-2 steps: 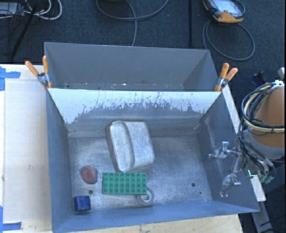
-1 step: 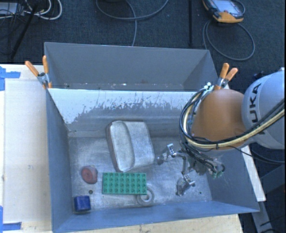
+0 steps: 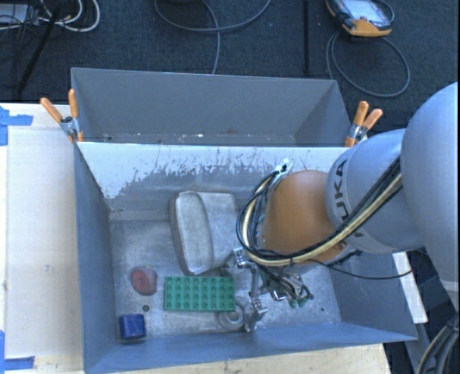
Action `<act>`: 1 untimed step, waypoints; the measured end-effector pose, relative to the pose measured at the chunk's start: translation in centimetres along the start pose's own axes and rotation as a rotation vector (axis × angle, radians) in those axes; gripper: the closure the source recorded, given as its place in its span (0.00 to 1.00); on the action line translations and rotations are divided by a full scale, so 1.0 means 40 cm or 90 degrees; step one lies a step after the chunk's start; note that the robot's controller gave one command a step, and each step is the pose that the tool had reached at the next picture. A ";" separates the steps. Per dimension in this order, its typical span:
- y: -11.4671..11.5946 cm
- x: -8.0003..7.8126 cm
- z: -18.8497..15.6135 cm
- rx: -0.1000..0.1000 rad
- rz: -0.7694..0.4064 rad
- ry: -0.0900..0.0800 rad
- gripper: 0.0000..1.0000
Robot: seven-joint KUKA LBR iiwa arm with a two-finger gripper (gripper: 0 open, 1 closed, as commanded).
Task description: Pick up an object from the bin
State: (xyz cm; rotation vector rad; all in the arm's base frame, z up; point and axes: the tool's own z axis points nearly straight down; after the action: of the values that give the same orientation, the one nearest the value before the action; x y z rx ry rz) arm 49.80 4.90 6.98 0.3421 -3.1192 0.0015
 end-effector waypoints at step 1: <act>0.128 -0.032 -0.003 0.000 -0.078 -0.001 0.00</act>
Offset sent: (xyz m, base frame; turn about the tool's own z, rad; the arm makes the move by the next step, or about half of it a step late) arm 0.0017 0.0520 0.0011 -0.1180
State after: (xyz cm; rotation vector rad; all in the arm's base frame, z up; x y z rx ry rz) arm 49.95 10.18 7.10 0.5326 -3.0944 -0.0001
